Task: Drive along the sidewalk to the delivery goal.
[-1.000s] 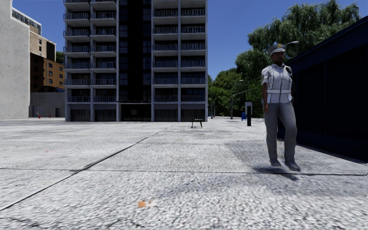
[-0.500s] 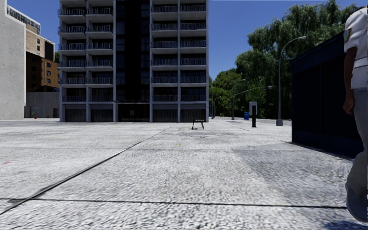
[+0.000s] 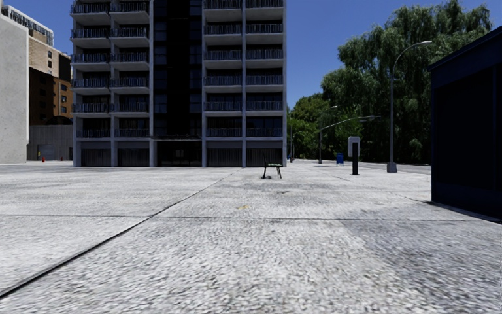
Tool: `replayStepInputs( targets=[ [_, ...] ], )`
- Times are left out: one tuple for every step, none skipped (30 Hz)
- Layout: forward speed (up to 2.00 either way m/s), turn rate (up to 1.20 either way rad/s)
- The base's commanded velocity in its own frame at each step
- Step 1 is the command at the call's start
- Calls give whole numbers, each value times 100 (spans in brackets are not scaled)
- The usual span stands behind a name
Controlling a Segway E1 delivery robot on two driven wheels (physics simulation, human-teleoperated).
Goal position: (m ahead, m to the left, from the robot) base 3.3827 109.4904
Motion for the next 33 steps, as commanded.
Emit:
replayStepInputs(
  targets=[
    [200,0],
    [200,0],
    [200,0],
    [200,0],
    [200,0],
    [200,0],
    [200,0],
    [200,0],
    [200,0],
    [200,0],
    [200,-9],
    [200,-12],
    [200,-12],
    [200,-12],
    [200,-1],
    [200,0],
    [200,0],
    [200,0],
    [200,0],
    [200,0],
    [200,0],
    [200,0],
    [200,10],
    [200,24],
    [200,34],
    [200,43],
    [200,43],
    [200,46],
    [200,48],
    [200,51],
    [200,52],
    [200,52],
    [200,53]
  ],
)
